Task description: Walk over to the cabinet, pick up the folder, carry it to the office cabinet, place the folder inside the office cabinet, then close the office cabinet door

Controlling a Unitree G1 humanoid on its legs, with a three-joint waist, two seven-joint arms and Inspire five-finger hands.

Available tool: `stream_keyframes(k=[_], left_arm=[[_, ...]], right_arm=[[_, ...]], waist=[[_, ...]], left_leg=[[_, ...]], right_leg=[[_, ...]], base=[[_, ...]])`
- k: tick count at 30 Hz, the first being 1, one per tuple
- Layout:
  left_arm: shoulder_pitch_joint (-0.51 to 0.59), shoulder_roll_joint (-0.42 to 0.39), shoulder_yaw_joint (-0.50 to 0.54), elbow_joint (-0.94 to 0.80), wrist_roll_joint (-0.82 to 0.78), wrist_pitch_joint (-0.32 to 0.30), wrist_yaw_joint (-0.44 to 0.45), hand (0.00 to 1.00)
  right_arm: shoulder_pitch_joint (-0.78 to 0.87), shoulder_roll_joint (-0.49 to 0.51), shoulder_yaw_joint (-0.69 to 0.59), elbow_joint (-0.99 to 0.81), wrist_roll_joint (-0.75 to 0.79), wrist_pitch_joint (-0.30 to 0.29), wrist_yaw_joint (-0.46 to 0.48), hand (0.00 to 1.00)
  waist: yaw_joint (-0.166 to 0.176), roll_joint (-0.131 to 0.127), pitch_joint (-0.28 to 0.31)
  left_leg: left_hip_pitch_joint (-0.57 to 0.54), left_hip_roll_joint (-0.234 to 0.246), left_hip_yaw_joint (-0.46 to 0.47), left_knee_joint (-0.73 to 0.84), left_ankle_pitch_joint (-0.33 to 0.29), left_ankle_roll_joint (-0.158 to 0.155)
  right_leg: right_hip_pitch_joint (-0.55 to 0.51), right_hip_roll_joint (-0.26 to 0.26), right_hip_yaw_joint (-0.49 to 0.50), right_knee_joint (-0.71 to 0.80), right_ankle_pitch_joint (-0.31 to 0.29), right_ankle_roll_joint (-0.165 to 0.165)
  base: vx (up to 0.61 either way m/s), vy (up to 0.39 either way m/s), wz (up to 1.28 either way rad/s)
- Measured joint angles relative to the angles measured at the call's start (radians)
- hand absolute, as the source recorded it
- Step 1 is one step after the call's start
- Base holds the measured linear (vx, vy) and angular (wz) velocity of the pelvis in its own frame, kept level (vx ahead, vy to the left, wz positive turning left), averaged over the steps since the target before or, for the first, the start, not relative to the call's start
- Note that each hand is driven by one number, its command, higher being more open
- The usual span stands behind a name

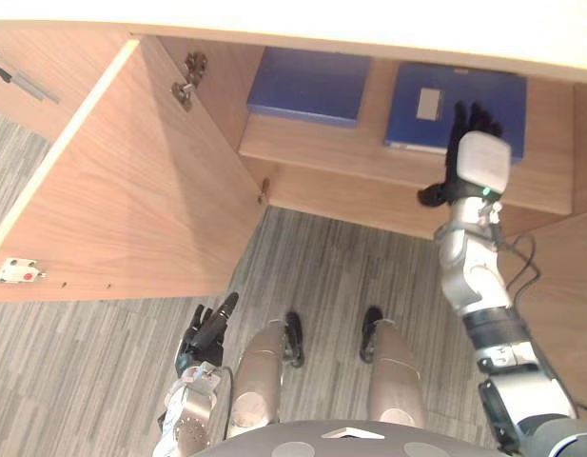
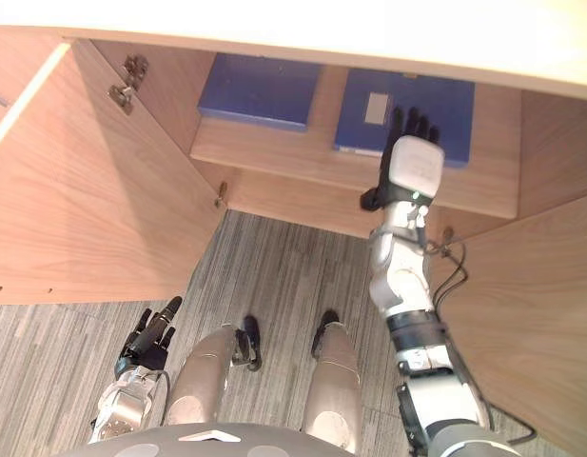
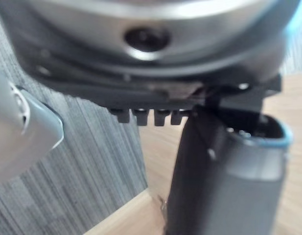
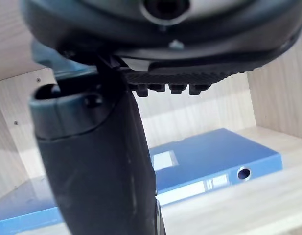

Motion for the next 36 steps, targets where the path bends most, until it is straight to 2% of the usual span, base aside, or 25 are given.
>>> stream_keyframes(k=[3, 5, 9, 11, 13, 15, 16, 17, 18, 19, 20, 21, 22, 23, 24, 25, 26, 28, 30, 31, 32, 33, 34, 35, 36], left_arm=[[0.002, 0.009, -0.006, 0.001, 0.033, -0.001, 0.007, 1.0], [0.019, 0.008, -0.012, 0.003, 0.035, -0.003, 0.014, 1.0], [0.01, -0.001, -0.02, 0.073, 0.067, -0.016, 0.026, 1.0], [-0.016, -0.01, -0.019, 0.16, 0.075, -0.017, 0.055, 1.0], [-0.027, -0.015, -0.015, 0.216, 0.084, -0.017, 0.068, 1.0], [-0.059, -0.03, 0.03, 0.314, 0.138, -0.015, 0.08, 1.0], [-0.081, -0.042, 0.084, 0.363, 0.183, -0.011, 0.094, 1.0], [-0.09, -0.049, 0.108, 0.387, 0.196, -0.011, 0.101, 1.0], [-0.091, -0.054, 0.149, 0.426, 0.216, -0.012, 0.115, 1.0], [-0.093, -0.06, 0.159, 0.438, 0.228, -0.014, 0.121, 1.0], [-0.087, -0.07, 0.17, 0.465, 0.229, -0.014, 0.129, 1.0], [-0.09, -0.078, 0.177, 0.513, 0.229, -0.012, 0.13, 1.0], [-0.094, -0.078, 0.177, 0.533, 0.229, -0.01, 0.13, 1.0], [-0.105, -0.074, 0.201, 0.548, 0.241, -0.008, 0.13, 1.0], [-0.115, -0.07, 0.214, 0.558, 0.267, -0.019, 0.131, 1.0], [-0.122, -0.064, 0.217, 0.564, 0.274, -0.021, 0.128, 1.0], [-0.133, -0.047, 0.219, 0.575, 0.275, -0.024, 0.122, 1.0], [-0.144, -0.035, 0.223, 0.609, 0.297, -0.024, 0.12, 1.0], [-0.156, -0.033, 0.225, 0.63, 0.321, -0.027, 0.116, 1.0], [-0.17, -0.033, 0.231, 0.64, 0.346, -0.026, 0.106, 1.0], [-0.18, -0.035, 0.24, 0.643, 0.351, -0.025, 0.1, 1.0], [-0.188, -0.042, 0.248, 0.642, 0.354, -0.023, 0.098, 1.0], [-0.206, -0.054, 0.268, 0.64, 0.359, -0.02, 0.095, 1.0], [-0.204, -0.056, 0.28, 0.64, 0.359, -0.017, 0.093, 1.0], [-0.203, -0.055, 0.289, 0.641, 0.359, -0.014, 0.094, 1.0]], right_arm=[[0.098, 0.046, 0.0, -0.029, 0.042, -0.014, 0.0, 1.0], [0.178, 0.092, -0.003, -0.03, 0.075, -0.027, 0.0, 1.0], [0.289, 0.169, -0.04, -0.022, 0.155, -0.063, -0.002, 1.0], [0.355, 0.236, -0.079, 0.026, 0.271, -0.09, -0.003, 1.0], [0.383, 0.278, -0.105, 0.088, 0.361, -0.113, -0.004, 1.0], [0.416, 0.34, -0.146, 0.179, 0.499, -0.127, -0.004, 1.0], [0.436, 0.377, -0.17, 0.222, 0.632, -0.143, -0.007, 1.0], [0.447, 0.396, -0.177, 0.235, 0.677, -0.145, -0.007, 1.0], [0.461, 0.409, -0.164, 0.278, 0.794, -0.155, -0.014, 1.0], [0.464, 0.414, -0.162, 0.295, 0.83, -0.164, -0.015, 1.0], [0.477, 0.415, -0.171, 0.305, 0.885, -0.175, -0.023, 1.0], [0.488, 0.414, -0.2, 0.305, 0.933, -0.197, -0.024, 1.0], [0.493, 0.414, -0.212, 0.304, 0.948, -0.209, -0.025, 1.0], [0.501, 0.413, -0.22, 0.3, 0.995, -0.226, -0.019, 1.0], [0.512, 0.412, -0.239, 0.296, 1.027, -0.24, -0.02, 1.0], [0.515, 0.411, -0.248, 0.297, 1.042, -0.242, -0.021, 1.0], [0.522, 0.41, -0.268, 0.297, 1.068, -0.252, -0.02, 1.0], [0.542, 0.407, -0.302, 0.297, 1.08, -0.26, -0.019, 1.0], [0.552, 0.405, -0.32, 0.295, 1.088, -0.276, -0.017, 1.0], [0.554, 0.405, -0.326, 0.284, 1.111, -0.277, -0.016, 1.0], [0.552, 0.404, -0.335, 0.276, 1.12, -0.277, -0.016, 1.0], [0.552, 0.403, -0.341, 0.264, 1.132, -0.277, -0.016, 1.0], [0.551, 0.404, -0.36, 0.24, 1.151, -0.278, -0.019, 1.0], [0.555, 0.404, -0.373, 0.232, 1.164, -0.28, -0.02, 1.0], [0.555, 0.405, -0.38, 0.23, 1.171, -0.28, -0.02, 1.0]], waist=[[-0.005, -0.019, -0.013], [-0.016, -0.04, -0.049], [-0.027, -0.054, -0.111], [-0.033, -0.055, -0.148], [-0.043, -0.055, -0.17], [-0.05, -0.057, -0.179], [-0.048, -0.057, -0.179], [-0.044, -0.057, -0.178], [-0.025, -0.055, -0.178], [-0.02, -0.05, -0.18], [-0.019, -0.037, -0.187], [-0.024, -0.004, -0.211], [-0.029, 0.005, -0.217], [-0.028, -0.012, -0.218], [-0.023, -0.009, -0.219], [-0.025, -0.02, -0.217], [-0.025, -0.052, -0.206], [-0.04, -0.051, -0.206], [-0.05, -0.055, -0.209], [-0.051, -0.055, -0.21], [-0.047, -0.052, -0.209], [-0.042, -0.047, -0.203], [-0.048, -0.04, -0.18], [-0.05, -0.044, -0.179], [-0.048, -0.045, -0.18]], left_leg=[[0.078, 0.002, -0.01, -0.086, 0.031, -0.007], [0.146, 0.004, -0.011, -0.166, 0.055, -0.012], [0.237, 0.007, -0.012, -0.252, 0.072, -0.025], [0.305, 0.005, -0.012, -0.304, 0.08, -0.031], [0.337, 0.004, -0.012, -0.323, 0.081, -0.033], [0.381, 0.006, -0.002, -0.323, 0.08, -0.036], [0.4, 0.017, 0.008, -0.299, 0.068, -0.052], [0.4, 0.022, 0.001, -0.271, 0.059, -0.058], [0.398, 0.023, -0.059, -0.186, 0.034, -0.034], [0.393, 0.02, -0.11, -0.15, 0.022, -0.022], [0.384, 0.014, -0.227, -0.108, -0.021, -0.036], [0.402, 0.024, -0.292, -0.128, -0.072, -0.06], [0.417, 0.033, -0.287, -0.159, -0.099, -0.069], [0.43, 0.034, -0.224, -0.199, -0.095, -0.061], [0.443, 0.044, -0.16, -0.239, -0.076, -0.055], [0.449, 0.043, -0.128, -0.248, -0.072, -0.056], [0.478, 0.033, -0.072, -0.262, -0.067, -0.064], [0.514, 0.032, 0.002, -0.289, -0.066, -0.065], [0.541, 0.034, 0.069, -0.312, -0.066, -0.067], [0.544, 0.031, 0.12, -0.304, -0.067, -0.069], [0.546, 0.04, 0.156, -0.305, -0.067, -0.069], [0.552, 0.042, 0.194, -0.307, -0.067, -0.068], [0.576, 0.036, 0.223, -0.303, -0.066, -0.068], [0.608, 0.029, 0.249, -0.295, -0.067, -0.067], [0.618, 0.029, 0.259, -0.286, -0.067, -0.067]], right_leg=[[0.093, 0.015, -0.029, -0.104, 0.034, 0.001], [0.174, 0.032, -0.046, -0.204, 0.066, 0.004], [0.287, 0.057, -0.063, -0.333, 0.111, 0.011], [0.376, 0.07, -0.074, -0.427, 0.138, 0.02], [0.42, 0.076, -0.076, -0.471, 0.152, 0.023], [0.476, 0.084, -0.066, -0.514, 0.165, 0.026], [0.494, 0.102, -0.046, -0.527, 0.172, 0.021], [0.501, 0.108, -0.027, -0.527, 0.174, 0.019], [0.503, 0.129, 0.044, -0.512, 0.177, 0.014], [0.504, 0.137, 0.075, -0.506, 0.179, 0.011], [0.492, 0.156, 0.12, -0.5, 0.182, 0.009], [0.457, 0.192, 0.169, -0.502, 0.185, 0.009], [0.441, 0.207, 0.194, -0.503, 0.181, 0.012], [0.418, 0.208, 0.222, -0.513, 0.18, 0.01], [0.405, 0.205, 0.251, -0.518, 0.188, 0.006], [0.39, 0.203, 0.259, -0.504, 0.191, 0.001], [0.378, 0.199, 0.297, -0.496, 0.228, 0.004], [0.369, 0.209, 0.338, -0.503, 0.261, 0.011], [0.352, 0.227, 0.389, -0.496, 0.27, 0.015], [0.31, 0.24, 0.393, -0.463, 0.282, 0.009], [0.277, 0.236, 0.344, -0.433, 0.278, -0.017], [0.242, 0.217, 0.232, -0.385, 0.245, -0.102], [0.218, 0.128, 0.006, -0.284, 0.168, -0.217], [0.223, 0.057, -0.134, -0.223, 0.145, -0.249], [0.23, 0.051, -0.154, -0.216, 0.138, -0.258]], base=[[0.11, -0.009, 0.05], [0.14, -0.001, 0.0], [0.16, 0.011, -0.04], [0.16, 0.032, 0.02], [0.11, 0.034, 0.0], [0.06, 0.018, -0.19], [0.01, -0.014, -0.43], [-0.01, -0.01, -1.05], [0.0, 0.002, -1.16], [-0.04, 0.095, -1.52], [-0.08, 0.117, -1.4], [-0.14, 0.172, -1.37], [-0.15, 0.127, -1.5], [-0.15, 0.107, -1.53], [-0.11, 0.063, -1.5], [-0.07, 0.052, -1.4], [-0.05, 0.052, -1.01], [-0.02, 0.052, -1.14], [0.04, 0.049, -1.11], [0.05, 0.035, -1.1], [0.06, 0.013, -1.23], [0.05, -0.006, -0.99], [0.07, 0.011, -1.0], [0.05, 0.024, -0.87], [0.1, -0.037, -0.8]])
